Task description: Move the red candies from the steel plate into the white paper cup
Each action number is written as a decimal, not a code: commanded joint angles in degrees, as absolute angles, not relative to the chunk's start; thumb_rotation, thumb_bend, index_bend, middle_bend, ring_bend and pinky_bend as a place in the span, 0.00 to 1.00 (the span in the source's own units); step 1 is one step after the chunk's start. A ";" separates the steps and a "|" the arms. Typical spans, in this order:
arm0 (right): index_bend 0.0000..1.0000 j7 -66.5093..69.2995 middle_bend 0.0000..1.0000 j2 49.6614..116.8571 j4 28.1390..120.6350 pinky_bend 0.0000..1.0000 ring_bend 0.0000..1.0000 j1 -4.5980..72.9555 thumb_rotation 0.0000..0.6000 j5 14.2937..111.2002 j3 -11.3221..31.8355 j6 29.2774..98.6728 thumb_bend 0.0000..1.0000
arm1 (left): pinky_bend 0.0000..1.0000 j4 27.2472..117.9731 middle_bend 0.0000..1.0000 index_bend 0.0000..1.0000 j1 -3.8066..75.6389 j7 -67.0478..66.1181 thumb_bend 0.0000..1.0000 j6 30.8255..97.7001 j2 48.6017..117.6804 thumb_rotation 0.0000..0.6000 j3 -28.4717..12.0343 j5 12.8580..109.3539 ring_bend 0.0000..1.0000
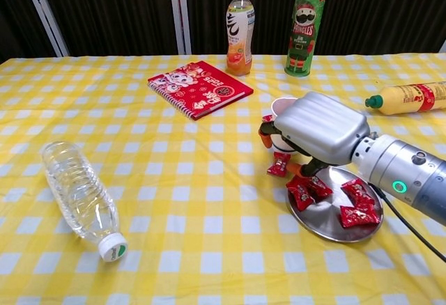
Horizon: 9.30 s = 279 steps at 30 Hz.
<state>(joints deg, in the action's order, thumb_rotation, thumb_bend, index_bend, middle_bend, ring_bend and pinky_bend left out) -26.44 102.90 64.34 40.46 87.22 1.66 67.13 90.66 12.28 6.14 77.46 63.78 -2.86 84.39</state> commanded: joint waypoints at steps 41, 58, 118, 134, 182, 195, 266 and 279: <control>0.40 -40.77 0.81 83.03 87.85 0.88 0.78 29.38 1.00 89.83 -5.90 70.38 0.60 | 0.00 90.98 0.00 0.00 12.01 5.17 0.07 78.19 63.99 1.00 -2.62 85.05 0.00; 0.38 -45.24 0.81 85.77 86.27 0.88 0.78 27.21 1.00 88.65 -6.83 66.28 0.60 | 0.00 91.07 0.00 0.00 11.89 4.03 0.07 78.34 64.38 1.00 -2.74 84.65 0.00; 0.38 -33.22 0.81 86.10 79.74 0.88 0.78 29.71 1.00 101.60 -0.54 73.33 0.35 | 0.00 91.51 0.00 0.00 11.47 5.67 0.07 79.66 64.39 1.00 -3.55 84.47 0.00; 0.38 -25.86 0.81 96.43 64.34 0.88 0.78 37.32 1.00 104.01 1.69 68.56 0.33 | 0.00 90.63 0.00 0.00 11.41 9.16 0.07 79.93 64.30 1.00 -3.81 84.79 0.00; 0.45 -19.81 0.81 107.12 45.54 0.88 0.78 41.50 1.00 101.24 -0.32 66.44 0.33 | 0.00 90.56 0.00 0.00 11.23 10.19 0.07 80.00 63.97 1.00 -3.53 85.25 0.00; 0.57 -19.82 0.81 106.97 45.49 0.88 0.78 41.54 1.00 100.95 -1.14 66.78 0.33 | 0.00 90.87 0.00 0.00 11.24 10.10 0.07 79.93 63.88 1.00 -3.54 85.19 0.00; 0.37 -37.29 0.81 89.99 72.01 0.86 0.77 39.63 1.00 91.97 9.55 74.47 0.33 | 0.00 91.17 0.00 0.00 11.43 10.58 0.07 78.65 63.43 1.00 -3.52 84.19 0.00; 0.20 -26.69 0.43 79.96 87.78 0.41 0.32 23.39 1.00 89.74 5.42 91.40 0.33 | 0.00 91.79 0.00 0.00 11.41 8.76 0.07 78.51 63.32 1.00 -3.27 84.26 0.00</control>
<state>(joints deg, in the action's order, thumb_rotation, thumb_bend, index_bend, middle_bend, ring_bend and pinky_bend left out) -29.38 82.76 84.41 26.86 90.46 7.34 88.89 91.68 11.37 9.06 78.64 63.31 -3.33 84.30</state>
